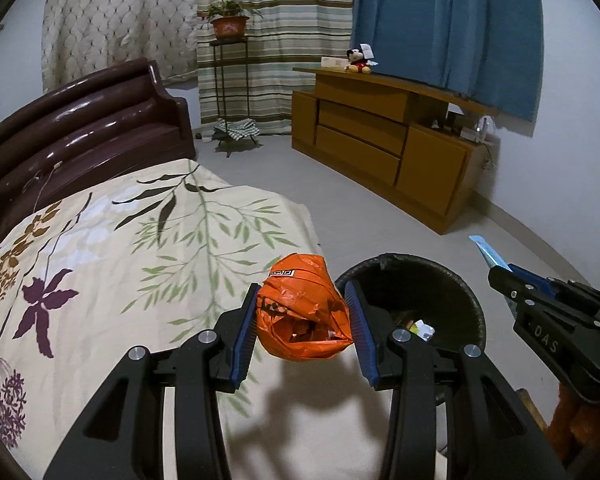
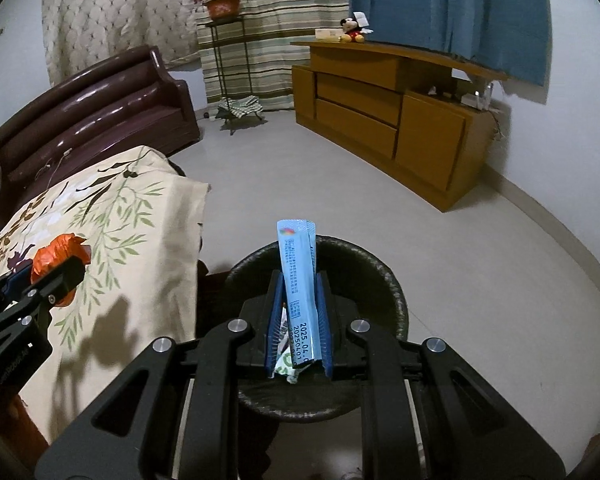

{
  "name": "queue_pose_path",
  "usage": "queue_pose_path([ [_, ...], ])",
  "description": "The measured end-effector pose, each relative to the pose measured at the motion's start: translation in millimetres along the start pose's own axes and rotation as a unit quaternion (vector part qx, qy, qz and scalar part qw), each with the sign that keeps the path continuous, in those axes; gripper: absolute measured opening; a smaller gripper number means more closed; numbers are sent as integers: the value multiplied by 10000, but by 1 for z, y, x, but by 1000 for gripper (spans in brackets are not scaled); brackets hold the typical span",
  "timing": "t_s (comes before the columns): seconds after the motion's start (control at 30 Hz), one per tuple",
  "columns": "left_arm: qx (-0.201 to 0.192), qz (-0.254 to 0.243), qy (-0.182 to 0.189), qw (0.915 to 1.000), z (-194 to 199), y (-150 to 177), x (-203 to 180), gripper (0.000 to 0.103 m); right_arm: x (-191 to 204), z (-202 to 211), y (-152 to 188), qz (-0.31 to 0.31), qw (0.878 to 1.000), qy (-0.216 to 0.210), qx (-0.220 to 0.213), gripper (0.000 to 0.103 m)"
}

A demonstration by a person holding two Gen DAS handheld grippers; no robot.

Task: Collect trash
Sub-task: 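Carry both items over the bin and open both grippers to drop them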

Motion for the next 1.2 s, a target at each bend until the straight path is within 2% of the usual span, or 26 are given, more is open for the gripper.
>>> queue_pose_path([
  [0.6, 117, -241, 128, 9996, -37, -15, -29, 43, -31, -16, -9, -331, 9993, 155, -10, 16],
  [1.07, 205, -329, 121, 9992, -61, -22, -41, 44, -38, -38, -12, -484, 9986, 199, 48, 17],
  [1.2, 317, -360, 194, 9987, -67, -21, -44, 48, -38, -45, -10, -501, 9985, 189, 88, 17],
])
Point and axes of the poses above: each gripper's, at about its wrist camera, not at the fingertips, and z roughly against the way its jaws point, x to its left, y to its underside, the point moved 7 cm from there along -z, roughly the way its jaws point, and after that the axes turned 15 degrees about -z, right-handed, at the moved point
